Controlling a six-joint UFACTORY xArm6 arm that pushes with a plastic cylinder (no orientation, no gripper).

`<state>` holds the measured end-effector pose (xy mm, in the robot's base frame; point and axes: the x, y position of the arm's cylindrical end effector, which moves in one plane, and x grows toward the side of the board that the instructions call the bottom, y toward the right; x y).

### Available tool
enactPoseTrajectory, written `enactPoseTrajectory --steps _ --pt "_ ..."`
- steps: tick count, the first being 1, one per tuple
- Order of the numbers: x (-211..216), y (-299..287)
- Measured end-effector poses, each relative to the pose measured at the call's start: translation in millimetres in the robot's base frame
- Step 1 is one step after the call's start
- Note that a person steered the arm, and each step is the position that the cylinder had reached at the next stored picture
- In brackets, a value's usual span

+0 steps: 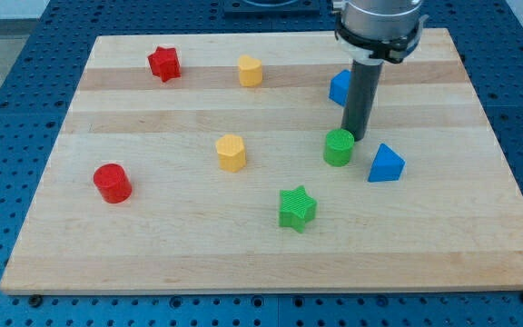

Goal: Put the green circle at the top right of the yellow hexagon

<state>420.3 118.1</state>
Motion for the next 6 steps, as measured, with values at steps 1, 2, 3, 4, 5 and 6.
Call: enactPoseTrajectory --steps 1,2,3,4,5,6 --pt "21.6 25.8" --pt "42.1 15.3" --pt "25.6 -33.6" --pt "-13.1 -80.6" --pt "-28.7 -122.6" --pt "-23.2 -113.6"
